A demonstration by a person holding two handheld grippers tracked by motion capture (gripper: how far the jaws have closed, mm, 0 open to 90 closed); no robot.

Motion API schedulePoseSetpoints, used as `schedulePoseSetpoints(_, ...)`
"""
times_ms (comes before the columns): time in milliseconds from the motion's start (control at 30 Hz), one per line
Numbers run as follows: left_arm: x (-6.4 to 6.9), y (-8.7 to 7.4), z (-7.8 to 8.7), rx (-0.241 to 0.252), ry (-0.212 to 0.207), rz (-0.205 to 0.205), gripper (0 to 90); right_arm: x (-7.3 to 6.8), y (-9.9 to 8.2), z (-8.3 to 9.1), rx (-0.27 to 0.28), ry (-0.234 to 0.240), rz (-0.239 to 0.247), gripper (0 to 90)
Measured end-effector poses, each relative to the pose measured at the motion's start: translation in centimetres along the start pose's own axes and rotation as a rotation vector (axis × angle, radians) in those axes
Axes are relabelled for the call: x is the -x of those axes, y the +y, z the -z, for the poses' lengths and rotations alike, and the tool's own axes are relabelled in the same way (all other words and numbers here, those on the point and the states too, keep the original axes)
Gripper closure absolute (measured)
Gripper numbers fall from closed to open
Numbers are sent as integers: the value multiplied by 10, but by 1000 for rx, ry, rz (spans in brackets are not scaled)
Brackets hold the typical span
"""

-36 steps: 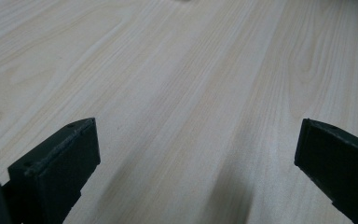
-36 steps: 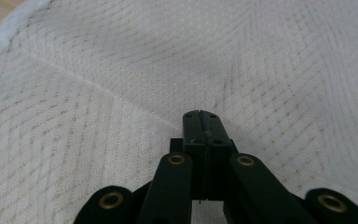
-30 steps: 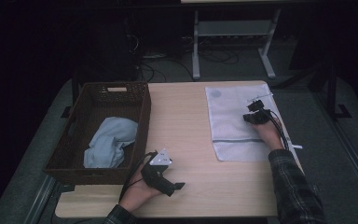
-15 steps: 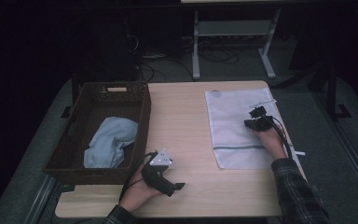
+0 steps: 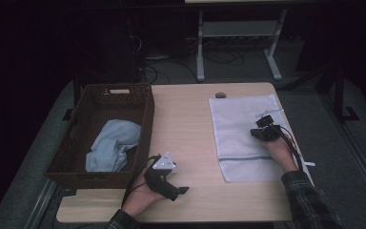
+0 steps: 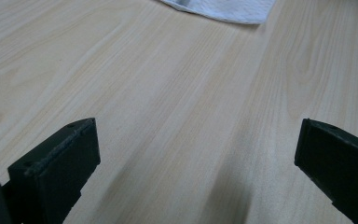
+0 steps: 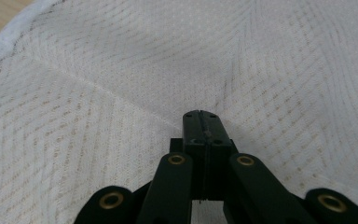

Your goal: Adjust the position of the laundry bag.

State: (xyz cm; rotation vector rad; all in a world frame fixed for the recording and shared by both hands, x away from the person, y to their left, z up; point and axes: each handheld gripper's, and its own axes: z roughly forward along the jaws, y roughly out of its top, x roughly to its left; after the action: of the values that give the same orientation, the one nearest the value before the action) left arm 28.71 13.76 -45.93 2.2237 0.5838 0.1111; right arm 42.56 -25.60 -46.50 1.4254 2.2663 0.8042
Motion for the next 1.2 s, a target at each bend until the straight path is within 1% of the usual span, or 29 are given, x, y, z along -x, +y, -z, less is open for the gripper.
schedulePoseSetpoints(100, 0, 0, 0, 0, 0, -1, 0, -4, -4, 3, -4, -2, 17, 898)
schedulePoseSetpoints(267, 1, 0, 1, 2, 1, -2, 0, -9, -9, 9, -14, 8, 22, 899)
schedulePoseSetpoints(333, 1, 0, 1, 3, 2, -3, 0, -12, -11, 12, -23, 9, 36, 898)
schedulePoseSetpoints(433, 1, 1, 2, 4, 4, -3, 0, -15, -16, 15, -20, 29, 37, 898)
schedulePoseSetpoints(533, 1, 1, 2, 4, 4, -4, 0, -18, -20, 18, -20, 39, 37, 898)
schedulePoseSetpoints(667, 1, 1, 2, 5, 5, -6, 0, -23, -23, 21, -22, 46, 49, 898)
schedulePoseSetpoints(733, 1, 1, 2, 5, 6, -7, 0, -26, -24, 22, -24, 54, 53, 898)
schedulePoseSetpoints(967, 1, 1, 3, 6, 10, -8, 0, -41, -21, 20, -25, 87, 89, 898)
schedulePoseSetpoints(1200, 1, 1, 3, 4, 12, -8, 0, -52, -17, 16, -25, 111, 103, 898)
